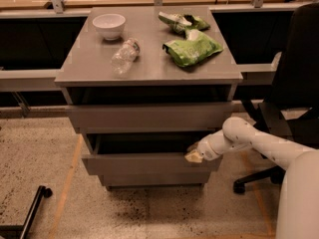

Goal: Open middle drawer

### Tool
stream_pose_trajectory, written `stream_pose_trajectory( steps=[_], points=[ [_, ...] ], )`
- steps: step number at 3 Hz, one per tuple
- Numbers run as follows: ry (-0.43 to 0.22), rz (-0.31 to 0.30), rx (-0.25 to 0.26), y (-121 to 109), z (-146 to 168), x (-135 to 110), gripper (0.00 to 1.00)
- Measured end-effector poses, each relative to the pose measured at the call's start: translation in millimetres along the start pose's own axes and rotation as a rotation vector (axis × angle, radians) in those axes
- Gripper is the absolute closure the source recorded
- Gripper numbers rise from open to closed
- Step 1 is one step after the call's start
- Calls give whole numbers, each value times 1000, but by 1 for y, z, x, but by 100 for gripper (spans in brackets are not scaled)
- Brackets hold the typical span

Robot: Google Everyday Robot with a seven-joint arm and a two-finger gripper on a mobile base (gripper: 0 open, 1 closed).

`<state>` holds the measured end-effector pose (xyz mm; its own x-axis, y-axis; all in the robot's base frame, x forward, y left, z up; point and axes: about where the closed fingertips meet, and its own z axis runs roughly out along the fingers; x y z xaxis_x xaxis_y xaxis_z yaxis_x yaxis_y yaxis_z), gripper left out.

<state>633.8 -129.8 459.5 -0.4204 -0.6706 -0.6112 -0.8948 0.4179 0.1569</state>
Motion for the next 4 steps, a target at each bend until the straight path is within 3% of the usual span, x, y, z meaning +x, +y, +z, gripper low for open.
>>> stream_pose_trajectory(
  steps=[2, 3, 4],
  points=[
    [0, 0, 0, 0, 0, 0, 40],
    [122, 64, -115, 38, 13, 22, 17],
    [135, 72, -127, 43, 10, 20, 0]
  ],
)
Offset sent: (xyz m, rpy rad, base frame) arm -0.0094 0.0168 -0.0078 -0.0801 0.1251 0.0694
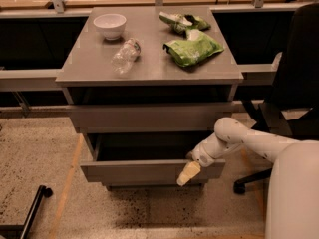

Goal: Open middle drawer

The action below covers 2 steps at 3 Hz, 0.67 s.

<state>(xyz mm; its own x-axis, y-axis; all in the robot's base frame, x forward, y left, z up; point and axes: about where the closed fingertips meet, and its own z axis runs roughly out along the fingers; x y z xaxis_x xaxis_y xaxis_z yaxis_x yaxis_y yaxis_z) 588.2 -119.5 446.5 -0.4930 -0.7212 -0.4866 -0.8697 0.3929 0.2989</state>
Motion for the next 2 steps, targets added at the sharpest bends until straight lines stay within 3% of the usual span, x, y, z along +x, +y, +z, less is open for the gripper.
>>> stream_pose_trajectory(
  steps=[1, 2],
  points=[
    [0, 0, 0, 0, -1, -1, 0],
    [81, 83, -113, 42, 9, 21, 18]
  ],
)
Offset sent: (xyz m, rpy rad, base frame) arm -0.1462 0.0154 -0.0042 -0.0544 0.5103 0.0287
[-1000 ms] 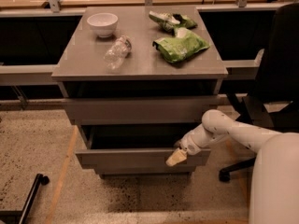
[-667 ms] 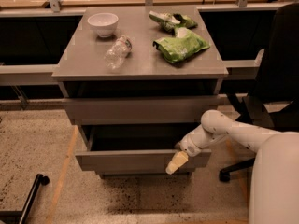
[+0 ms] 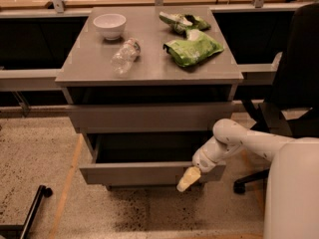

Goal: Open middle drawer

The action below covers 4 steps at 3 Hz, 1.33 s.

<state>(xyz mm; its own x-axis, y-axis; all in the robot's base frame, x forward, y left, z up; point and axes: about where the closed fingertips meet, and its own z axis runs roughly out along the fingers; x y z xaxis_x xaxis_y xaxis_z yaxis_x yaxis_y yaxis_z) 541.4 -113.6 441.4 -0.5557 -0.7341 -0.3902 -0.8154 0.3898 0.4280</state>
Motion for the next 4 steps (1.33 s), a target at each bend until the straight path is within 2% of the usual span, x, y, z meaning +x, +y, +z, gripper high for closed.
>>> stream_pose_trajectory(
  steps=[1, 2, 3, 4],
  points=[
    [11, 12, -16, 6, 0, 2, 41],
    [53, 71, -95, 35, 3, 17, 64],
    [104, 132, -179, 69, -1, 28, 64],
    [138, 159, -230, 89, -4, 30, 40]
  ],
)
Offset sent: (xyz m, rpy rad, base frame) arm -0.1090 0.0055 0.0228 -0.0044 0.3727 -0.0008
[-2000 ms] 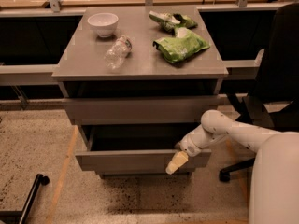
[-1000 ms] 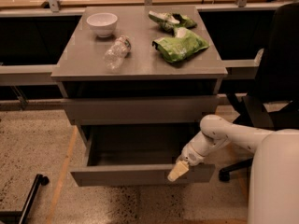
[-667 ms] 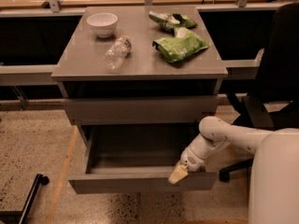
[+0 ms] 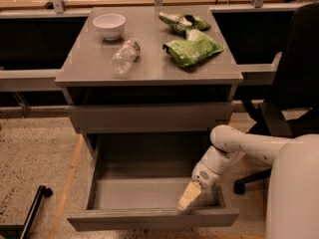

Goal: Open middle drawer

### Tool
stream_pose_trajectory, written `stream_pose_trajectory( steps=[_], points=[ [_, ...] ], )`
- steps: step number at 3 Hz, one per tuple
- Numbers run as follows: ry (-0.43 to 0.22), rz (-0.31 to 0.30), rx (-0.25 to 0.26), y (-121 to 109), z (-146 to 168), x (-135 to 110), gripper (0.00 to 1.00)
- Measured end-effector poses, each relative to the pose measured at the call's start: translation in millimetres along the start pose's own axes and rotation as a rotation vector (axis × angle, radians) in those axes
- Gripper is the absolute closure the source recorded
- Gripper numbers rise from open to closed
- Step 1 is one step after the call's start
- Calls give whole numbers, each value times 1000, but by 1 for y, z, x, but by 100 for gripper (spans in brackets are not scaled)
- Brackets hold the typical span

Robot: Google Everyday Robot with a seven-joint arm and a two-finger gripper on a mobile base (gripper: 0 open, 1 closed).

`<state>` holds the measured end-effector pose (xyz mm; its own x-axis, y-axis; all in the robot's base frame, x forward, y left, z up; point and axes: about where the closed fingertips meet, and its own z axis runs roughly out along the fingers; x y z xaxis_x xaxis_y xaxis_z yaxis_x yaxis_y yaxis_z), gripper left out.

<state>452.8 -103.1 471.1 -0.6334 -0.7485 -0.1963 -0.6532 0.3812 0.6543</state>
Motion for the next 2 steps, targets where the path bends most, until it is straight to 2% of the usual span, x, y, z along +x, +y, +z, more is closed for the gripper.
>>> stream_pose_trajectory(
  steps=[1, 2],
  points=[
    [-10, -43, 36, 11, -14, -11, 17],
    [-32, -110, 112, 14, -30, -27, 0]
  ],
)
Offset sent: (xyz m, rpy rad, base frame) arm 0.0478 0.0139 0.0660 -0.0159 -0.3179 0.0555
